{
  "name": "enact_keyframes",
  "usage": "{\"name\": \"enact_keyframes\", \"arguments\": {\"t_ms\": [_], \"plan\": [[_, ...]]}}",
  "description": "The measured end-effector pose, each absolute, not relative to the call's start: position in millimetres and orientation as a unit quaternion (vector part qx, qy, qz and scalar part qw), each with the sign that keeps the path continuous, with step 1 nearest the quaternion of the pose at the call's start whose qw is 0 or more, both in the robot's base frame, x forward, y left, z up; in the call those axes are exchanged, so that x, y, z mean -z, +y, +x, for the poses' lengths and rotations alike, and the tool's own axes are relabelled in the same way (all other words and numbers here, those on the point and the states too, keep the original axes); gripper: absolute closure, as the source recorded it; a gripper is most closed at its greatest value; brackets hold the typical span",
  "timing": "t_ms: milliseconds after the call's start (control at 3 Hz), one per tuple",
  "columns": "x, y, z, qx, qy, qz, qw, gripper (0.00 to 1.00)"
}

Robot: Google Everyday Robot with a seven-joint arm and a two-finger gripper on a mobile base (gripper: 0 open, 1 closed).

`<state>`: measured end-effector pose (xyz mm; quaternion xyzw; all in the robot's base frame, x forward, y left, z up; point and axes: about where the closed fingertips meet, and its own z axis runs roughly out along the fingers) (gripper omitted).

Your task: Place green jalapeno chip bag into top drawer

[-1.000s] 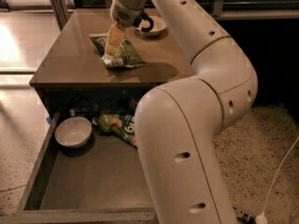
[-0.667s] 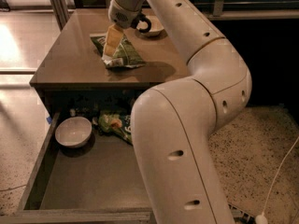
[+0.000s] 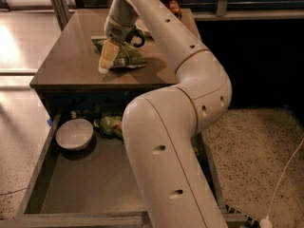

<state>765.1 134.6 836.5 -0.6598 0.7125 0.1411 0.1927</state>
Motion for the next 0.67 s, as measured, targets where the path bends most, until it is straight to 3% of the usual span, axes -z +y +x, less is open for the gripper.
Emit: {"name": "enact_keyframes", "arguments": {"t_ms": [667], "plan": [[-843.0, 121.5, 771.7, -0.137, 0.731, -0.637, 0.202, 0.0]]}}
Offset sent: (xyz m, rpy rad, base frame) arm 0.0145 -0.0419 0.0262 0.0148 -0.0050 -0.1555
